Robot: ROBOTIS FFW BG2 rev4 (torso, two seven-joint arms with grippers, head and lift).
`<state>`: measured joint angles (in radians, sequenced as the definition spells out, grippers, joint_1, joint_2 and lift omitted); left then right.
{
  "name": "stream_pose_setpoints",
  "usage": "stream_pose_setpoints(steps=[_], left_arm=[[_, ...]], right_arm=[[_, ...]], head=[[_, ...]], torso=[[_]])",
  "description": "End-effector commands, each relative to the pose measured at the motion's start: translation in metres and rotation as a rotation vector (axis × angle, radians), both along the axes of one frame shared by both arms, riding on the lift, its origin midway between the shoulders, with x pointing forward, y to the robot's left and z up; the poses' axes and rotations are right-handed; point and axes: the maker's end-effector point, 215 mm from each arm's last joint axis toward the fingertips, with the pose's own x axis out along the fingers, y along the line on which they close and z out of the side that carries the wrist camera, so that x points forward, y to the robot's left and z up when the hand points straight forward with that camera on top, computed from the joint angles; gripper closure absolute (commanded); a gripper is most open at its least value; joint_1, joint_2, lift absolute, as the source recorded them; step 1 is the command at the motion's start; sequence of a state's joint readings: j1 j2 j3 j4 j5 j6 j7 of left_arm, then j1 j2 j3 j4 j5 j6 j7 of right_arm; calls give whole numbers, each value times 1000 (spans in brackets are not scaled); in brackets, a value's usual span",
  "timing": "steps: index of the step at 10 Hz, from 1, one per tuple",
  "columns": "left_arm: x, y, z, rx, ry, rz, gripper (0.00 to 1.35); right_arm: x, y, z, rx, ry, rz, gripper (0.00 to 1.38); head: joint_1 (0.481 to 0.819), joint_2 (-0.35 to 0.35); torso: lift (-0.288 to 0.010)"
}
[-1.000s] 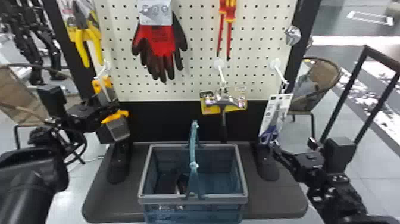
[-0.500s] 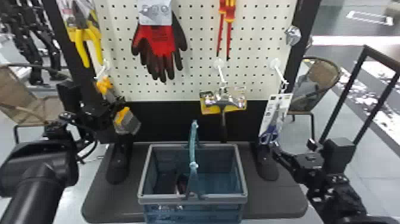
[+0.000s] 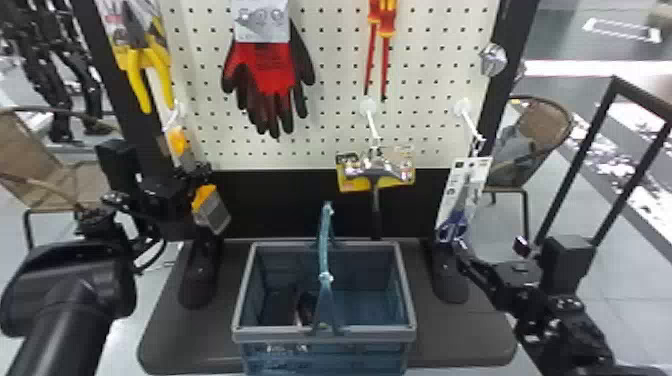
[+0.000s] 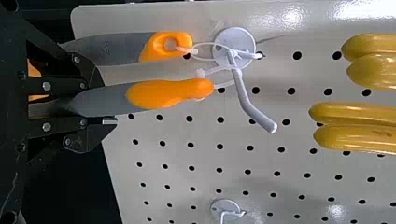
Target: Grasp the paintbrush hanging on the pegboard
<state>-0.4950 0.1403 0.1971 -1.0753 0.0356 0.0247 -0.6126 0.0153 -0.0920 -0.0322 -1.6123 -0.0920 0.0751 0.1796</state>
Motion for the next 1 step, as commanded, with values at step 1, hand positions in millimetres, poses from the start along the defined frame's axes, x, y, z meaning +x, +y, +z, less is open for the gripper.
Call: stream_pose_setpoints(steps=[1], left_arm=[[-1,-1,-4,0,7,-2,1214]], right_arm=[[0,0,0,2,0,1,168]], head=[[549,0]], torso=[[-100]])
